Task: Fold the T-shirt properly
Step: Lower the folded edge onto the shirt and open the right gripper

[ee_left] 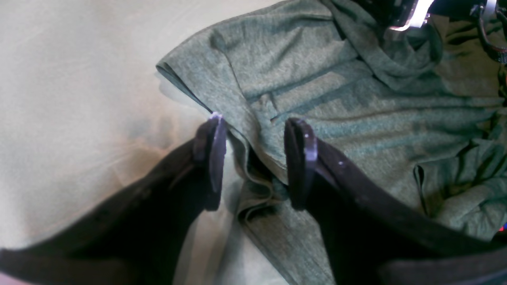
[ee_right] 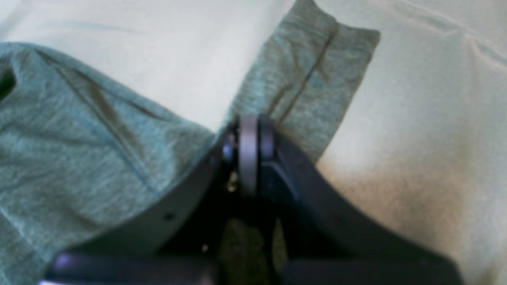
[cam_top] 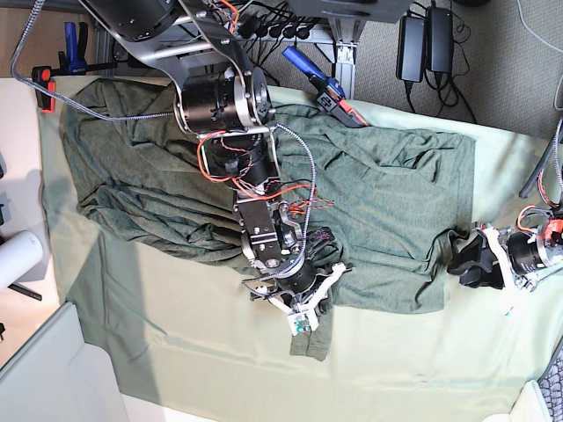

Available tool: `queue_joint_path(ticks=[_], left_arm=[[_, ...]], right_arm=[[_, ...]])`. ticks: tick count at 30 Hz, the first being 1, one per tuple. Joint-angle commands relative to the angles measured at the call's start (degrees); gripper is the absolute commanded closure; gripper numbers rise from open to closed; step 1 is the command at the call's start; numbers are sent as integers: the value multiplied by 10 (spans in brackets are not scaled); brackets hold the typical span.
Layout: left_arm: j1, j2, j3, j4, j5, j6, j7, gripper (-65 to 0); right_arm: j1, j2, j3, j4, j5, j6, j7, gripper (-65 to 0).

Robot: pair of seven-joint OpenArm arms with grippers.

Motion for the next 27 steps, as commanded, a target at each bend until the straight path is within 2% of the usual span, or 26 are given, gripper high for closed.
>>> queue_joint_path(ticks=[1, 11, 15, 20, 23, 27], left_arm=[[-12, -8, -5, 9, -10, -5, -11, -282], [-12, -8, -5, 9, -11, -5, -15, -282], [-13, -8, -5, 9, -10, -5, -15, -282], [-13, -8, -5, 9, -10, -5, -17, -282], [-13, -8, -5, 9, -10, -5, -26, -282], [-13, -8, -5, 9, -10, -5, -32, -282]], right_arm=[[16, -5, 0, 6, -1, 2, 2, 0], [16, -5, 0, 41, 12, 8, 6, 0], [16, -5, 0, 68, 34, 46, 4, 0], [15, -5, 0, 76, 48, 76, 4, 0], [12, -5, 0, 78, 58, 114, 4, 0], [-5, -5, -1, 96, 103, 120, 3, 0]])
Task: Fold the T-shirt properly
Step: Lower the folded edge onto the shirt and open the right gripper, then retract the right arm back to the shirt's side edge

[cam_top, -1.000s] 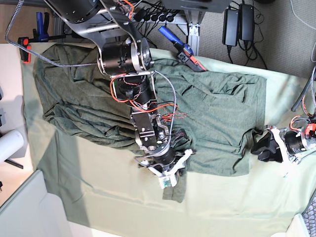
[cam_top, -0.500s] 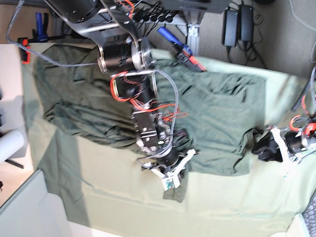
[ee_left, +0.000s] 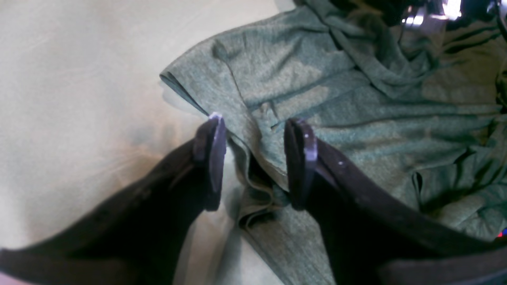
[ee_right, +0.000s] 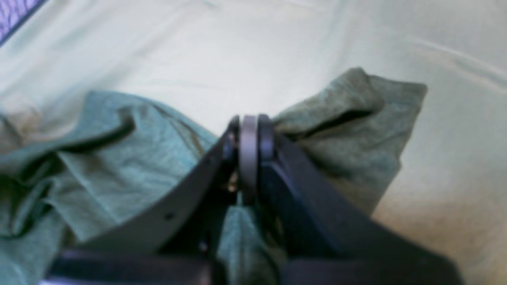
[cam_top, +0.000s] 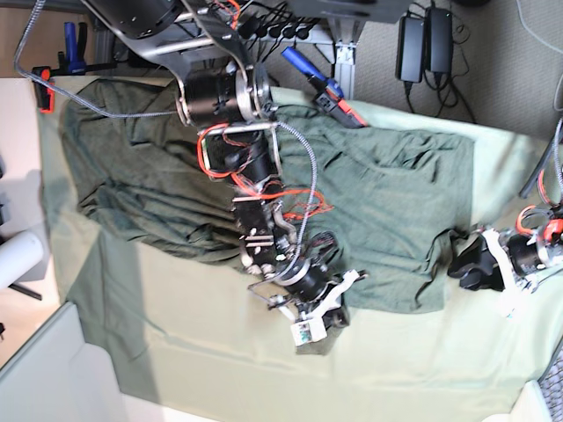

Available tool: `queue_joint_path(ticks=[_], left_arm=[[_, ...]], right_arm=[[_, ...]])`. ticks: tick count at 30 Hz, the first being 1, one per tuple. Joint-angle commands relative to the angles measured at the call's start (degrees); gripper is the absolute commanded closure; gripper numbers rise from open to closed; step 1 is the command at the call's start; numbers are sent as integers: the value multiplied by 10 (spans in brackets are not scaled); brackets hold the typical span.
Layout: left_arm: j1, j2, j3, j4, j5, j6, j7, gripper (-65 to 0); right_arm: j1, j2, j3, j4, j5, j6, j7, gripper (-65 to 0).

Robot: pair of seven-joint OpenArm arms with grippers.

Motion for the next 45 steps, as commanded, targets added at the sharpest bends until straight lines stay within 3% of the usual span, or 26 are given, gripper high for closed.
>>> queue_joint_path(ticks=[1, 5, 14, 22, 27, 28, 30, 32, 34, 39, 45], left_arm=[[-14, -9, -5, 9, -10, -5, -15, -282], [-14, -8, -5, 9, -5, -5, -16, -282], [-14, -9, -32, 9, 23, -5, -16, -282], [-13, -25, -85, 9, 5, -5, -15, -282], [-10, -25, -85, 9, -1, -5, -14, -282], [-10, -25, -85, 9, -5, -5, -14, -282], [-10, -25, -85, 9, -6, -5, -18, -289], [-10, -25, -85, 9, -6, -5, -24, -333], [-10, -25, -85, 9, -7, -5, -25, -368], [-10, -19, -85, 9, -15, -5, -25, -372], [-10, 13, -85, 9, -15, -5, -27, -372]], right_arm=[[8, -4, -4, 25, 13, 9, 12, 0], [-39, -3, -46, 107, 48, 65, -3, 0], [-136, 2, -188, 316, 62, 64, -76, 0], [-144, 8, -226, 336, 109, 63, -133, 0], [-144, 8, -226, 336, 114, 63, -133, 0], [-144, 8, -226, 336, 114, 63, -134, -44], [-144, 8, -225, 336, 115, 63, -133, -219], [-144, 8, -222, 338, 115, 63, -133, -321], [-143, 8, -215, 342, 115, 63, -133, -331], [-144, 8, -163, 385, 116, 63, -152, -331], [-143, 22, -22, 498, 162, 62, -309, -330]])
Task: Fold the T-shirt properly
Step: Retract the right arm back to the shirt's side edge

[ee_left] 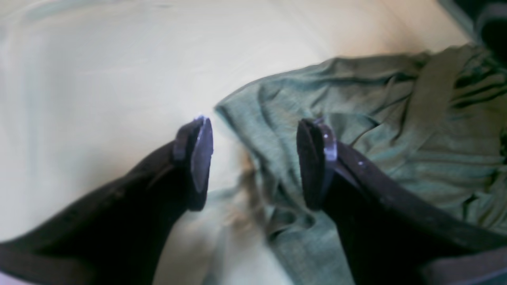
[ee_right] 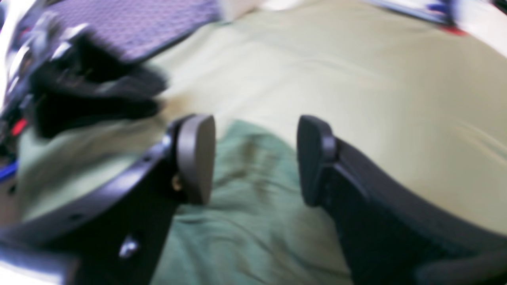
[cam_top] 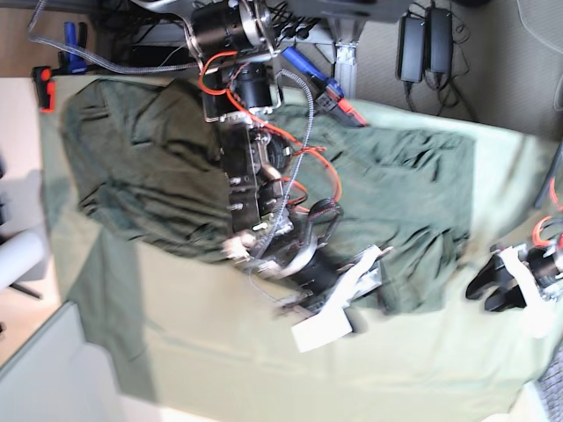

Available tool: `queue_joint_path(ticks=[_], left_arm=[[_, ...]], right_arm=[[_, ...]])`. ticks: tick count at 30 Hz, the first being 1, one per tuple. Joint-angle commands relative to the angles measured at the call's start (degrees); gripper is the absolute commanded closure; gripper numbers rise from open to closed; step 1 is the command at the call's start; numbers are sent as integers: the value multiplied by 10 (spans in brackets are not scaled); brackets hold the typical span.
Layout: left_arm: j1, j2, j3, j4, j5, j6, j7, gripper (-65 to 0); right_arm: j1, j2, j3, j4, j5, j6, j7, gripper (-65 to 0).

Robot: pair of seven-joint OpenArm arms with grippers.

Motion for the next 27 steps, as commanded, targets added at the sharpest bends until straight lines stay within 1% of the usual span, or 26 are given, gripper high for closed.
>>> queue_joint_path(ticks=[1, 4, 6, 8, 11, 15, 18, 22, 25, 27], left_arm=[[-12, -1, -4, 9, -11, -5, -13, -372], [-12, 16, -4, 6, -5, -5, -15, -372], [-12, 21, -4, -3, 12, -5, -25, -372], [-13, 20, -4, -22, 31, -5, -51, -372], [-16, 23, -4, -63, 51, -5, -81, -372], [-17, 32, -4, -100, 50, -5, -83, -372], [-16, 37, -4, -117, 49, -5, -83, -372], [-16, 42, -4, -121, 49, -5, -83, -372], [-16, 48, -4, -121, 49, -5, -81, -372], [-16, 52, -4, -121, 49, -5, -74, -372]], right_arm=[[15, 8, 25, 24, 24, 2, 1, -330], [15, 39, 101, 40, 68, 2, -31, -330], [13, 59, 150, 38, 78, 2, -42, -330], [8, 80, 195, 34, 80, 2, -44, -330], [-8, 115, 247, 33, 106, 2, -45, -330], [-37, 152, 303, 31, 148, 2, -69, -330], [-75, 169, 344, 19, 168, -3, -70, -330], [-104, 179, 409, -18, 193, -3, -70, -330], [-115, 191, 450, -34, 212, -2, -88, -330], [-122, 205, 463, -36, 223, -2, -101, -330]])
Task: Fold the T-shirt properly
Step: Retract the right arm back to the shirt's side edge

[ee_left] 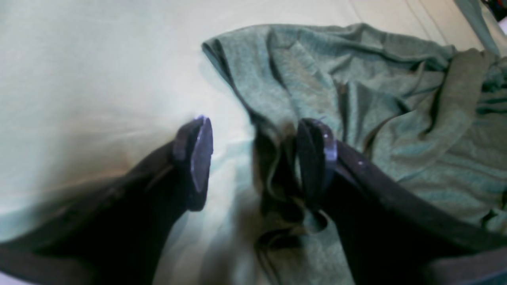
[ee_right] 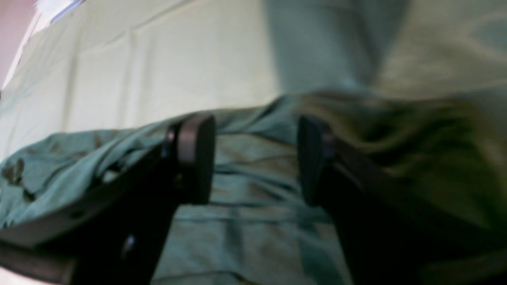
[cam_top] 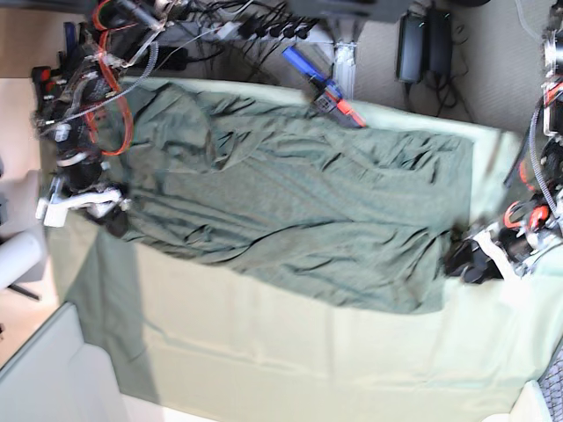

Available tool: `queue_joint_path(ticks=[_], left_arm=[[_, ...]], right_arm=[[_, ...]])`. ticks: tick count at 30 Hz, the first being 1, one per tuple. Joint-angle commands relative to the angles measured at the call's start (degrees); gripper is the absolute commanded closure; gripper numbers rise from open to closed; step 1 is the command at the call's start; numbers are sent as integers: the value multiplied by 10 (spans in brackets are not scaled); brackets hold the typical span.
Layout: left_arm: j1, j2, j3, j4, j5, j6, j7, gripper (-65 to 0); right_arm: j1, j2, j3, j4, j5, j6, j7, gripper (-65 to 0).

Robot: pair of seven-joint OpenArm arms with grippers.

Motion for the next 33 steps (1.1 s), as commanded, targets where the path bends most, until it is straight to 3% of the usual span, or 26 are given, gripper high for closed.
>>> queue_joint_path(ticks=[1, 7, 11, 15, 26, 33], left_arm=[[-12, -7, -3, 7, -10, -5, -10, -372], [-12, -7, 0, 7, -9, -5, -10, -372], [-12, -7, 0, 7, -9, -5, -6, -372], [-12, -7, 0, 7, -9, -5, -6, -372], [-12, -7, 0, 7, 0, -5, -6, -372], [-16, -9, 0, 7, 5, -5, -6, -372]], right_arm=[[2, 19, 5, 9, 12, 3, 9, -330], [-9, 67, 5, 9, 3, 3, 10, -330], [-8, 95, 5, -11, -25, 2, 44, -332], [5, 117, 4, -77, -22, 3, 70, -416], [99, 122, -91, -189, -71, 2, 86, -432], [103, 122, -98, -221, -77, 2, 78, -432]])
